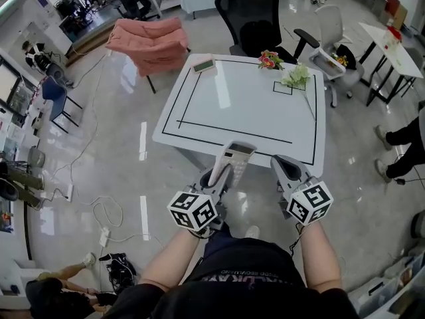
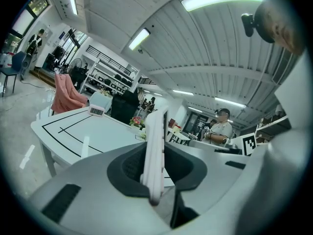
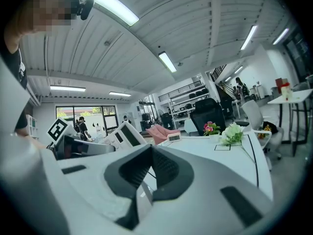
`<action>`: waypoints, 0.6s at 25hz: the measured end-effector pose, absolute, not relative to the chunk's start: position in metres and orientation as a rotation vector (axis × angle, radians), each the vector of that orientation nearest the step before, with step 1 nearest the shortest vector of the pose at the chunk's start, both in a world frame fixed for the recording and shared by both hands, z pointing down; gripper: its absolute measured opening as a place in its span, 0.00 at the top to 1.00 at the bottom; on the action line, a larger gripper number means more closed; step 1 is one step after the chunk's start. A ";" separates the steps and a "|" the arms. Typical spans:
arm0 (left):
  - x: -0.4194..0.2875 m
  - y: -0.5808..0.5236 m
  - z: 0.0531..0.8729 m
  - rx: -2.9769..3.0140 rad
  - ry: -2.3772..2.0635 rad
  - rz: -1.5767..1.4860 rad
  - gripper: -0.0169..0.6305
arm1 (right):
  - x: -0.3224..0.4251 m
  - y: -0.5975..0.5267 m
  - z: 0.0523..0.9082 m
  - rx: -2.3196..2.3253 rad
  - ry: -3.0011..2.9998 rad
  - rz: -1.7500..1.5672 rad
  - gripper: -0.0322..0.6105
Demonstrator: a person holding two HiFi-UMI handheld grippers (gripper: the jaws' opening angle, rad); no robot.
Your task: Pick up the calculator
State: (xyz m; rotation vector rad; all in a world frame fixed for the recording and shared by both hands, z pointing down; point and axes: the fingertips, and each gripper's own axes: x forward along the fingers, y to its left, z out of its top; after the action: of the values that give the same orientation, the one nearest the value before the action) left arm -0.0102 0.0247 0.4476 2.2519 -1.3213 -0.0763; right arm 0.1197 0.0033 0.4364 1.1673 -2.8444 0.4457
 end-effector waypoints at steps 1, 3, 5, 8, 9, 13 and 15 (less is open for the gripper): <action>-0.009 0.025 0.447 2.255 -1.321 -0.077 0.86 | 0.120 0.004 0.436 1.166 -2.846 0.445 0.95; -0.007 0.025 0.444 2.261 -1.320 -0.077 0.86 | 0.121 0.007 0.433 1.165 -2.850 0.440 0.95; -0.006 0.025 0.442 2.267 -1.320 -0.075 0.86 | 0.121 0.007 0.431 1.165 -2.855 0.431 0.95; -0.005 0.027 0.438 2.272 -1.320 -0.071 0.86 | 0.121 0.009 0.427 1.166 -2.864 0.426 0.95; -0.006 0.029 0.437 2.274 -1.321 -0.069 0.86 | 0.120 0.010 0.425 1.168 -2.868 0.424 0.95; -0.008 0.035 0.433 2.278 -1.326 -0.061 0.86 | 0.118 0.013 0.419 1.173 -2.886 0.412 0.95; -0.008 0.038 0.432 2.282 -1.324 -0.052 0.86 | 0.118 0.015 0.418 1.176 -2.891 0.412 0.95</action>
State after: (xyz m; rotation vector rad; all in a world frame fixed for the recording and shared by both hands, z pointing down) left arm -0.0080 0.0380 0.4323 2.2823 -1.3240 -0.0522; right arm 0.1178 0.0147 0.4179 1.1757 -2.8913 0.4116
